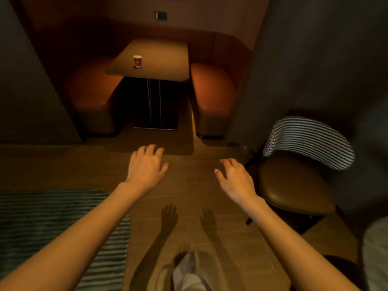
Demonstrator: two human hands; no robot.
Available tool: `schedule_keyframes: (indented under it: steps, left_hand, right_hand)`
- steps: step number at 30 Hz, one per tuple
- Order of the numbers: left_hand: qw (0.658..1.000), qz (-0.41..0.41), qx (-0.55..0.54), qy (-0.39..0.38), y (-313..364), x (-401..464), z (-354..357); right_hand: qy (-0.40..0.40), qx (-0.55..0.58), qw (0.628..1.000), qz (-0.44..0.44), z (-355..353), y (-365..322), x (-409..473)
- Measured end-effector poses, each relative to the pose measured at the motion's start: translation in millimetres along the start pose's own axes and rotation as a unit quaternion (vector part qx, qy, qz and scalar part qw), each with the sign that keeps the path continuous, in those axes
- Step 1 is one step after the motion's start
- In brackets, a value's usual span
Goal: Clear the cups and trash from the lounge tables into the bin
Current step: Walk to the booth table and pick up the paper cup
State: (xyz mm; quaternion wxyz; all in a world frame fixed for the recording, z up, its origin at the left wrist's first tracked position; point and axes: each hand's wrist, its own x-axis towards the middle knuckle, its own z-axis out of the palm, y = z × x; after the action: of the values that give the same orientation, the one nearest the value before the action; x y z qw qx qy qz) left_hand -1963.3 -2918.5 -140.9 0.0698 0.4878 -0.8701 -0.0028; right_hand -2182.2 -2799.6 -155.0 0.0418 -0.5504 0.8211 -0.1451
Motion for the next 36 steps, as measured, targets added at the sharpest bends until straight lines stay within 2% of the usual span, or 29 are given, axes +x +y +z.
schedule_keyframes:
  steps: [4, 9, 16, 20, 25, 31, 36]
  left_hand:
    - [1.000, -0.020, 0.020, -0.008, -9, 130, -4]
    - [0.998, -0.058, 0.008, 0.017, -35, 268, -12]
    - [0.993, -0.117, 0.011, -0.007, -109, 416, 31]
    - [0.991, -0.132, 0.017, 0.005, -169, 519, 44]
    - [0.988, -0.151, 0.007, -0.004, -227, 640, 48]
    - [0.988, -0.150, 0.017, -0.032, -277, 759, 79]
    - [0.986, -0.166, -0.003, -0.031, -315, 874, 109]
  right_hand:
    - [0.006, 0.029, 0.999, -0.022, -3, 6, 150]
    - [0.018, 0.060, 0.994, -0.086, -13, -28, 313]
    - [-0.022, 0.059, 0.988, -0.143, 41, -70, 496]
    - [-0.035, 0.047, 0.985, -0.161, 68, -103, 609]
    - [-0.009, 0.056, 0.983, -0.176, 85, -138, 739]
    - [-0.031, 0.062, 0.983, -0.172, 127, -152, 859]
    - [-0.036, 0.064, 0.977, -0.202, 158, -163, 982]
